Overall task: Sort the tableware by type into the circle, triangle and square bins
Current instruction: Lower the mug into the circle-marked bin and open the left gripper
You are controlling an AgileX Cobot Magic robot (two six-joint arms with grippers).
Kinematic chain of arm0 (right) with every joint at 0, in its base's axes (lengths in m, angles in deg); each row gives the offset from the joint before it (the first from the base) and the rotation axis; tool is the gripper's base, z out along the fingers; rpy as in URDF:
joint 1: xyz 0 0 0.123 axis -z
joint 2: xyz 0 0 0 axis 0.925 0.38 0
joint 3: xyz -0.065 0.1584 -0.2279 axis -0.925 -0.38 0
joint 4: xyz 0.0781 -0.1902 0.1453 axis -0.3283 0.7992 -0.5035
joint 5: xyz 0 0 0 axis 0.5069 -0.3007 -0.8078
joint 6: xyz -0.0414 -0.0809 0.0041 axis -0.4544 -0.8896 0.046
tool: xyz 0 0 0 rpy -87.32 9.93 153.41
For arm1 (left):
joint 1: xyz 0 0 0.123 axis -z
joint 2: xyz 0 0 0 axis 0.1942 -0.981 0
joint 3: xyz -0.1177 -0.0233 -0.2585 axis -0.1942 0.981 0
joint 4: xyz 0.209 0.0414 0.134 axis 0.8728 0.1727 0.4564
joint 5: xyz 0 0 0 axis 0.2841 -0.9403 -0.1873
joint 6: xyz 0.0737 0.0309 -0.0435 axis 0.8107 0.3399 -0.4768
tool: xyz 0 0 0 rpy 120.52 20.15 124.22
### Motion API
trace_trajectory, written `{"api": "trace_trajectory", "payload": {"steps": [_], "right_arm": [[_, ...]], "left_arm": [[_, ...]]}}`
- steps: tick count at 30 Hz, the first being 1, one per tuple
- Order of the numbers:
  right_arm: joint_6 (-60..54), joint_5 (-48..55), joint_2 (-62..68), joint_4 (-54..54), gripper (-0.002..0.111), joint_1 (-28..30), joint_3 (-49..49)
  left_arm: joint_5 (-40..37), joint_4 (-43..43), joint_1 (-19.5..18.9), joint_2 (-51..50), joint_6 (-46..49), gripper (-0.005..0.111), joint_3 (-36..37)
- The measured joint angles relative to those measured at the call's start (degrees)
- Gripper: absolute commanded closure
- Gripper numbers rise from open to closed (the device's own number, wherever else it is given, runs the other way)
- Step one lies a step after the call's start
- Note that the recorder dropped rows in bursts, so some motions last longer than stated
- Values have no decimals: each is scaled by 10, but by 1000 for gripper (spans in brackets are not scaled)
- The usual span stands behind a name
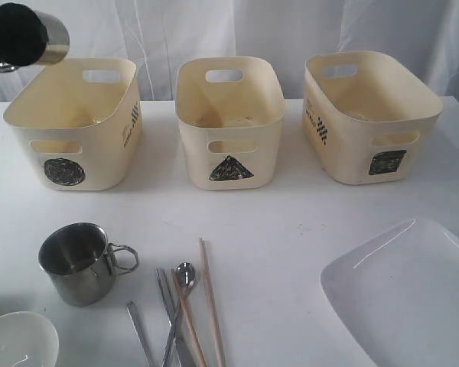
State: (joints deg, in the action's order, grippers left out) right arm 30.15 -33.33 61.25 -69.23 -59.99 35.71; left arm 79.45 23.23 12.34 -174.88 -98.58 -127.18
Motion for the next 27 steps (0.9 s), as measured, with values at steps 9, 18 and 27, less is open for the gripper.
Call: {"api": "trace_trajectory", "payload": {"steps": [9,18,27], "right_arm": [[0,0,0,0,108,0,0],[0,0,0,0,108,0,0],[0,0,0,0,108,0,0]], "left_arm": [[-150,138,70,-32,-80,98,-60],[-208,146,87,-54,-73,58,-60],[-213,146,87,-51,-104,50,-60]]}}
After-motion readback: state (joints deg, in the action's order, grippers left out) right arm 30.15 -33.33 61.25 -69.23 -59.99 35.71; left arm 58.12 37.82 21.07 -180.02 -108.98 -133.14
